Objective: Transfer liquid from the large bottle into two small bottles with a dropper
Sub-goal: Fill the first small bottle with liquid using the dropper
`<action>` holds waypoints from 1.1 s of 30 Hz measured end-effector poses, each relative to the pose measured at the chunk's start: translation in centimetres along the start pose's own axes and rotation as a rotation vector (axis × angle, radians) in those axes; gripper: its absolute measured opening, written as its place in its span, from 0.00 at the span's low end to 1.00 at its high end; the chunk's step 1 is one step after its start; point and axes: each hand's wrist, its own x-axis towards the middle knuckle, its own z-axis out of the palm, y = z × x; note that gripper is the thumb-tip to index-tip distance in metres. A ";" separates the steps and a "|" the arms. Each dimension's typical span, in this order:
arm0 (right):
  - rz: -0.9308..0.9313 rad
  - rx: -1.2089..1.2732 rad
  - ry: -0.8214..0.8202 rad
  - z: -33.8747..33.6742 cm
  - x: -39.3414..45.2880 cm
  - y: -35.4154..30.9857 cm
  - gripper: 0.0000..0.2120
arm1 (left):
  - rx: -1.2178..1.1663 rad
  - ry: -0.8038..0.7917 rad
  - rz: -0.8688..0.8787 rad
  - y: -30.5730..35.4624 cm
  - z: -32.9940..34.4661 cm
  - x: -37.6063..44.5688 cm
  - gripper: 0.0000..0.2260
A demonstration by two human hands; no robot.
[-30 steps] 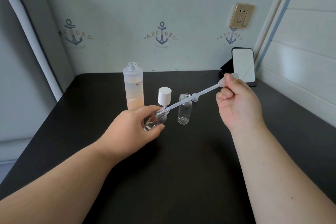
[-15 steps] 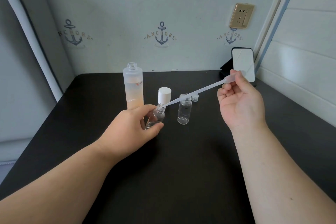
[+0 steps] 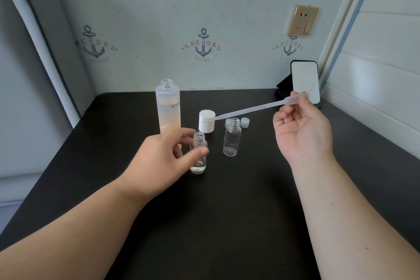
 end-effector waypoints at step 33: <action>-0.036 -0.105 -0.082 0.3 0.1 0.3 0.06 | -0.049 0.169 -0.213 -1.2 -0.6 1.3 0.19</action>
